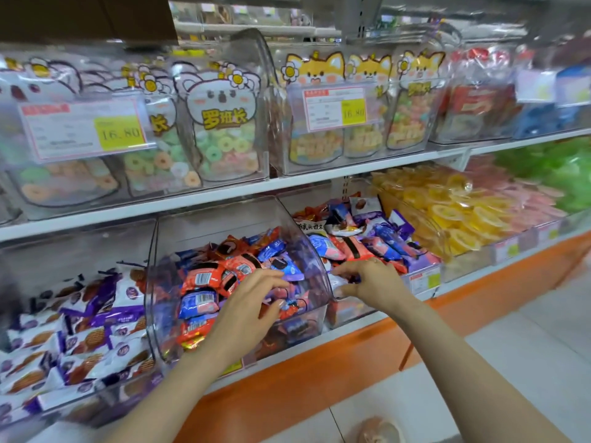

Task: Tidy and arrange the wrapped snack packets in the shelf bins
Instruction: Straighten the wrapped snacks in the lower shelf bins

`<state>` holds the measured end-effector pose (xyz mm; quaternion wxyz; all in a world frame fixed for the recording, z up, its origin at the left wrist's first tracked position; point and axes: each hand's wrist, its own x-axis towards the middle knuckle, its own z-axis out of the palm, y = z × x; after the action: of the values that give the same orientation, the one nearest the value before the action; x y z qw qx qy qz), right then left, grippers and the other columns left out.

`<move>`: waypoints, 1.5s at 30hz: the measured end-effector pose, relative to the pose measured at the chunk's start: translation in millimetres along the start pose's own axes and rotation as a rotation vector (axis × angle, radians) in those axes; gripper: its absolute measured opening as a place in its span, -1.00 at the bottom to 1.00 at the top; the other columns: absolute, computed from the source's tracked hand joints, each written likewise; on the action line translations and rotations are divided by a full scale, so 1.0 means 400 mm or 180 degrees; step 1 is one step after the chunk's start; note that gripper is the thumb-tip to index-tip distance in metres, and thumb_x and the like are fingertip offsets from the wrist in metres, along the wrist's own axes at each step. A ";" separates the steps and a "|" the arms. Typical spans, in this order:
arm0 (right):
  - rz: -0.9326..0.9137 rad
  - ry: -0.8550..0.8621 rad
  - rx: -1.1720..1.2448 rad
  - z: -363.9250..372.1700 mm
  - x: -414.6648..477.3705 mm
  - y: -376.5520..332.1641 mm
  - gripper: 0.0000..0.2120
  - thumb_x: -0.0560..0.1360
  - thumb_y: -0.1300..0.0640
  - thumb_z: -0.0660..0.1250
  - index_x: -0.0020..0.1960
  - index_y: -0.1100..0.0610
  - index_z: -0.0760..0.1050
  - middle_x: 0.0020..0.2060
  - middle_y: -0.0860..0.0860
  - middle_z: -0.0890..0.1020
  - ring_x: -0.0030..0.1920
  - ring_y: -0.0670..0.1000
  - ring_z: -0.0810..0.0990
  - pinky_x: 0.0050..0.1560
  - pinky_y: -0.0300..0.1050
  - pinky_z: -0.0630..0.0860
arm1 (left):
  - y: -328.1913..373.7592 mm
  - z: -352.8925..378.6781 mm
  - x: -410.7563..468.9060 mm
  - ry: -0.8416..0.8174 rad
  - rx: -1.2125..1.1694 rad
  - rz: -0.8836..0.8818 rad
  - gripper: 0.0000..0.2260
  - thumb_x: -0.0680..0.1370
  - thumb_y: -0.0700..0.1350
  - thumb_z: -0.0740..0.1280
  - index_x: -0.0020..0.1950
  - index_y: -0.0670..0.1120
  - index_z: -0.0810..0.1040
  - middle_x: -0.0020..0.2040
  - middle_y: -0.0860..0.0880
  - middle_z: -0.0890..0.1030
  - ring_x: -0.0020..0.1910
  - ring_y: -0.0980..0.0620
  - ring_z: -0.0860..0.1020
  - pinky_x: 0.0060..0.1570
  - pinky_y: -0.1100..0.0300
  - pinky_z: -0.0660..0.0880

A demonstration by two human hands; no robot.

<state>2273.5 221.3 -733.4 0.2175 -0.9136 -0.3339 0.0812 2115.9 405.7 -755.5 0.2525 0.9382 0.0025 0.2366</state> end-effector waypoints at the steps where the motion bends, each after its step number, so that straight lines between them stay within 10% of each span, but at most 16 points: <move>1: 0.0046 -0.0078 -0.0139 -0.004 0.004 -0.008 -0.55 0.44 -0.04 0.42 0.30 -0.10 0.46 0.26 -0.08 0.54 0.32 0.05 0.41 0.34 0.11 0.22 | 0.001 0.001 -0.001 0.0002 -0.0002 -0.0018 -0.78 0.55 -0.18 0.31 0.17 0.01 0.52 0.19 0.20 0.43 0.21 0.33 0.34 0.14 0.56 0.19; 5: 0.0049 -0.0567 -0.0254 -0.011 0.026 -0.027 -0.48 0.50 0.11 0.36 0.40 -0.17 0.32 0.33 -0.02 0.47 0.41 0.10 0.30 0.39 0.19 0.03 | 0.014 0.005 0.004 -0.0027 -0.0187 -0.0066 -0.79 0.55 -0.19 0.30 0.13 0.06 0.51 0.18 0.23 0.43 0.19 0.37 0.35 0.13 0.57 0.21; 18: 0.0000 0.0083 0.0204 -0.004 0.045 -0.024 -0.54 0.40 0.20 0.45 0.28 0.06 0.49 0.15 -0.01 0.54 0.15 0.04 0.52 0.16 -0.07 0.40 | 0.050 0.014 0.118 -0.0024 -0.0679 -0.0272 -0.78 0.56 -0.22 0.28 0.19 -0.05 0.50 0.16 0.10 0.48 0.11 0.24 0.45 0.15 0.33 0.39; 22: 0.0053 0.0333 0.0576 -0.010 0.048 -0.028 -0.90 0.43 0.23 0.37 -0.16 0.05 0.52 -0.10 -0.02 0.54 -0.09 0.04 0.51 -0.08 -0.10 0.44 | 0.065 0.023 0.140 -0.0015 -0.0794 -0.0287 -0.77 0.55 -0.19 0.29 0.19 -0.01 0.49 0.13 0.11 0.49 0.08 0.29 0.44 0.13 0.34 0.40; 25: 0.0207 0.0494 0.1286 -0.026 0.046 -0.020 -0.72 0.42 0.28 0.36 -0.36 -0.03 0.44 -0.29 0.02 0.56 -0.26 0.06 0.51 -0.14 -0.03 0.46 | 0.079 0.025 0.151 -0.0027 -0.0886 -0.0331 -0.75 0.54 -0.16 0.32 0.22 -0.01 0.47 0.17 0.08 0.48 0.12 0.21 0.43 0.14 0.32 0.37; 32: 0.0201 0.0767 0.3137 -0.092 -0.019 -0.054 -0.83 0.48 0.34 0.32 -0.27 0.19 0.47 -0.49 -0.05 0.57 -0.40 -0.03 0.57 -0.29 -0.24 0.52 | 0.111 0.032 0.154 -0.0280 -0.0978 -0.0545 -0.47 0.46 0.04 0.41 0.38 0.06 0.29 0.22 0.11 0.35 0.22 0.19 0.34 0.19 0.25 0.32; 40: -0.0250 0.0575 0.3039 -0.122 -0.067 -0.088 -0.86 0.49 0.21 0.35 -0.04 0.30 0.56 -0.24 0.10 0.68 -0.26 0.01 0.66 -0.22 -0.20 0.59 | 0.131 0.015 0.159 0.0244 -0.1053 -0.0236 -0.76 0.50 -0.10 0.38 0.15 -0.02 0.49 0.04 0.07 0.55 -0.04 0.15 0.52 -0.11 0.21 0.50; 45: 0.0815 0.2423 0.1803 -0.131 0.040 0.077 -0.91 0.48 0.10 0.33 -0.16 0.02 0.61 -0.12 -0.03 0.60 -0.01 0.07 0.57 -0.02 0.10 0.56 | 0.128 -0.004 0.161 0.0422 -0.1606 -0.0528 -0.82 0.52 -0.18 0.35 0.00 0.07 0.43 -0.07 0.11 0.57 -0.17 0.26 0.56 -0.27 0.40 0.47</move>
<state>2318.8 192.6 -700.7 0.5523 -0.8170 -0.0805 -0.1447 2166.5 369.6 -701.7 0.4960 0.8247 0.0369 0.2692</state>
